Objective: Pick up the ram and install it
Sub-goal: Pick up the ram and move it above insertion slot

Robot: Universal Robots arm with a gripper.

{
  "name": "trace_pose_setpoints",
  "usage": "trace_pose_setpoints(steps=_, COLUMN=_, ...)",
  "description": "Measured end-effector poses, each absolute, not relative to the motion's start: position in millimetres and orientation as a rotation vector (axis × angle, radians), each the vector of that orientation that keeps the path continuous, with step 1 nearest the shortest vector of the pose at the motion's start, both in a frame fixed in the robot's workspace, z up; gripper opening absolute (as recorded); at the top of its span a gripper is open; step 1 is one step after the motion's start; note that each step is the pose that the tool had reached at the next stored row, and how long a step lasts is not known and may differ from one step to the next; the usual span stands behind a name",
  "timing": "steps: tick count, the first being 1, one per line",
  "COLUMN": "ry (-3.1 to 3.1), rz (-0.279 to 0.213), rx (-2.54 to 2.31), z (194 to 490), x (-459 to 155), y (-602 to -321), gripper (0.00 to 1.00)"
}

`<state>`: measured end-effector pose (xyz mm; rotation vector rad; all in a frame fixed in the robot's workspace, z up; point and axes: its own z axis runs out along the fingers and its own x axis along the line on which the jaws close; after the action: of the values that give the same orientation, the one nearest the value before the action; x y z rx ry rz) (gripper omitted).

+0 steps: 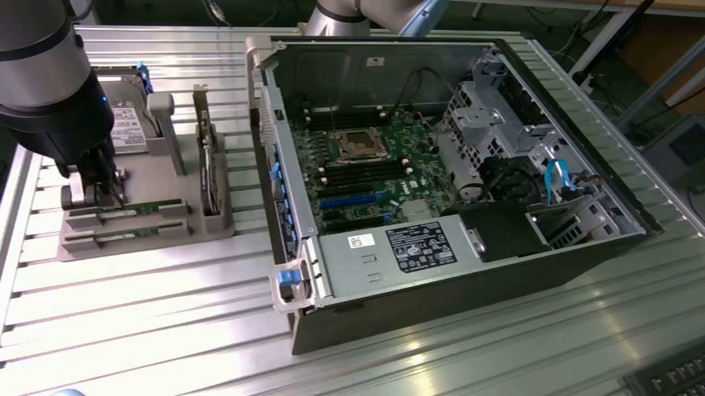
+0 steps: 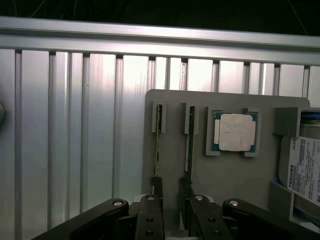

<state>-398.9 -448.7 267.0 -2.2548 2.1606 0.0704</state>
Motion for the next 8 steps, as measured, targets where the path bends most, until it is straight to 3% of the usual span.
trace_pose_setpoints(steps=8, ry=2.161, rz=0.068, rx=-2.255, z=263.5, x=-399.0, y=-450.4, gripper=0.27)
